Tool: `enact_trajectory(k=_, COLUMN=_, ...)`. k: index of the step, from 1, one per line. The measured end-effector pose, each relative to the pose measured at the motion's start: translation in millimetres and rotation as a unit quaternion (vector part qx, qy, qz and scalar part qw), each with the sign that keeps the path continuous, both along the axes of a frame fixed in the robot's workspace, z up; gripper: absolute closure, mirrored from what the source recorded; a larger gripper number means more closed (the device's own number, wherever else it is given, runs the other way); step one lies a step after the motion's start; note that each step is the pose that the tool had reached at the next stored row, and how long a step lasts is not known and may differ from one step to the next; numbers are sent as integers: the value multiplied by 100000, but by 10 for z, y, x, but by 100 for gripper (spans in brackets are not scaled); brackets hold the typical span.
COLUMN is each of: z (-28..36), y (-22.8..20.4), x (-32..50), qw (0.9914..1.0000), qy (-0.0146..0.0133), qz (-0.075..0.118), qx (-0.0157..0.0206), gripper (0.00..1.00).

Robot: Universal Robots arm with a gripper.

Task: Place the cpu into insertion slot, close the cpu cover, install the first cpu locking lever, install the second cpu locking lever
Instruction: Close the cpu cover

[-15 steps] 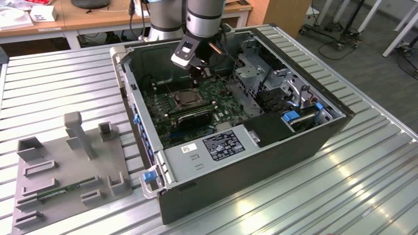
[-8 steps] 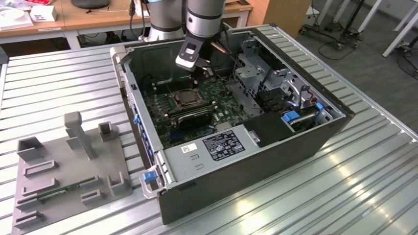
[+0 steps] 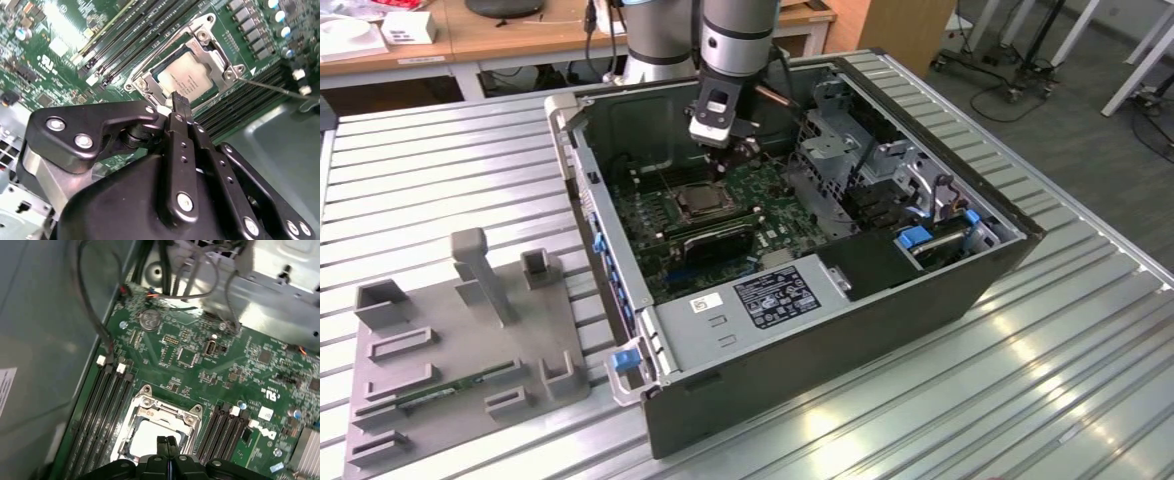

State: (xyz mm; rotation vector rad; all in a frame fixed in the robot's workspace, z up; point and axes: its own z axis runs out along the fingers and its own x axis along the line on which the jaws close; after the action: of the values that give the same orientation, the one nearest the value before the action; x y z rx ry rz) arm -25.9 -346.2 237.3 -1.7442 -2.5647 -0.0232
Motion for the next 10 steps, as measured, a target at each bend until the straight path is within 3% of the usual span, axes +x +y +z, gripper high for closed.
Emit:
enact_trajectory(k=3, z=0, y=0, x=0, qw=99977, qy=-2, qz=2143, qx=-7, gripper=89)
enact_trajectory(k=10, z=0, y=0, x=0, qw=99972, qy=0, qz=2360, qx=-20, gripper=89)
